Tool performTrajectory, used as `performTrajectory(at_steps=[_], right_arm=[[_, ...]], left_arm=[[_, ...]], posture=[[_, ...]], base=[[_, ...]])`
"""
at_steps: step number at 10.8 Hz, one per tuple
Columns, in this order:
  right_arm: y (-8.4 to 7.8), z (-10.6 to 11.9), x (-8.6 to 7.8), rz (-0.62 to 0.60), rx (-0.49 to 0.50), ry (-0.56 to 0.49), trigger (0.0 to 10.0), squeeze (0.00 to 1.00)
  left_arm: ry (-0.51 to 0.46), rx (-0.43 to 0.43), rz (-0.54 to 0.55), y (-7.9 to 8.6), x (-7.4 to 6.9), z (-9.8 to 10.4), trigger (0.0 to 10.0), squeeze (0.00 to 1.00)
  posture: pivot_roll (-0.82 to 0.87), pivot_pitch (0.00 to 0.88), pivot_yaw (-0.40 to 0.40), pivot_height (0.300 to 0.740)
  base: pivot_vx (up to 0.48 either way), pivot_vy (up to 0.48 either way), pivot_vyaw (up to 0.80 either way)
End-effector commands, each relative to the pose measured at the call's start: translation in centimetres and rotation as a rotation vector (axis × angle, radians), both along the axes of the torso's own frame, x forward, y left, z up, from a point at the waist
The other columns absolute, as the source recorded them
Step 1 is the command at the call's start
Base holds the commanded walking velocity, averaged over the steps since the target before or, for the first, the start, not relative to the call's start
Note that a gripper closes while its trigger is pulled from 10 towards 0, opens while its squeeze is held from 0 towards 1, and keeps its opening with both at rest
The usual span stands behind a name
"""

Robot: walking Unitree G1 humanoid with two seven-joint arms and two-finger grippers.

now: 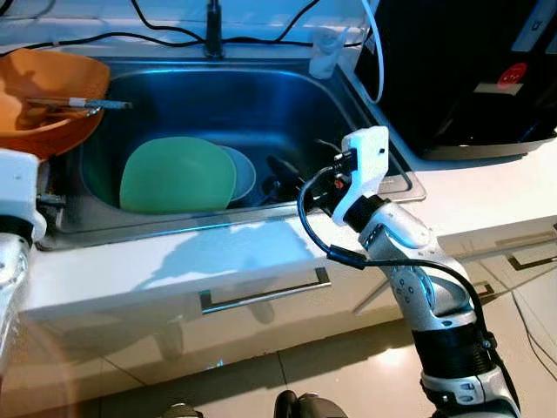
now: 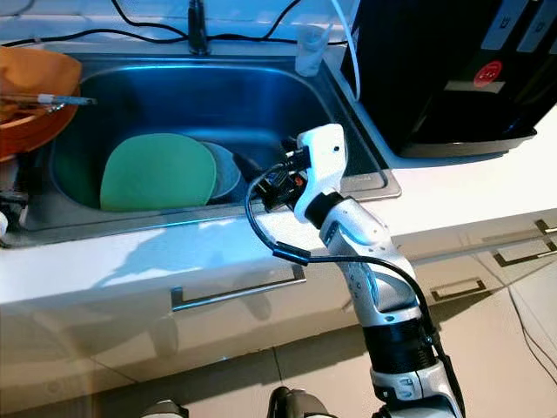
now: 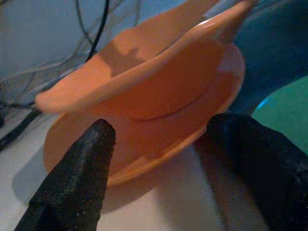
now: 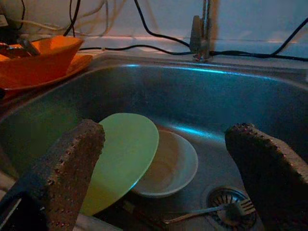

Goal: Kitchen organization

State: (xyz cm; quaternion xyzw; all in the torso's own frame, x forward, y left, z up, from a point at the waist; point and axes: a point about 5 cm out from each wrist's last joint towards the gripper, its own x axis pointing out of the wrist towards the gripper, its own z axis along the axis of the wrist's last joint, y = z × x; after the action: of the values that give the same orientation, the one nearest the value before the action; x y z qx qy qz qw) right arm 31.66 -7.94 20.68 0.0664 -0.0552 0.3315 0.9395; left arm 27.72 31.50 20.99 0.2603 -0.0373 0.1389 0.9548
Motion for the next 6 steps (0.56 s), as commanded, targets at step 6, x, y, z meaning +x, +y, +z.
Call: performTrajectory(at_steps=[6], right_arm=[[1.4, 0.2, -3.1, 0.304, 0.019, 0.046, 10.0, 0.00]], left_arm=[[0.126, 0.051, -0.066, -0.6, 1.6, -2.3, 10.0, 1.00]], posture=[[0.03, 0.124, -0.108, 0.740]], base=[[0.000, 0.000, 0.00]])
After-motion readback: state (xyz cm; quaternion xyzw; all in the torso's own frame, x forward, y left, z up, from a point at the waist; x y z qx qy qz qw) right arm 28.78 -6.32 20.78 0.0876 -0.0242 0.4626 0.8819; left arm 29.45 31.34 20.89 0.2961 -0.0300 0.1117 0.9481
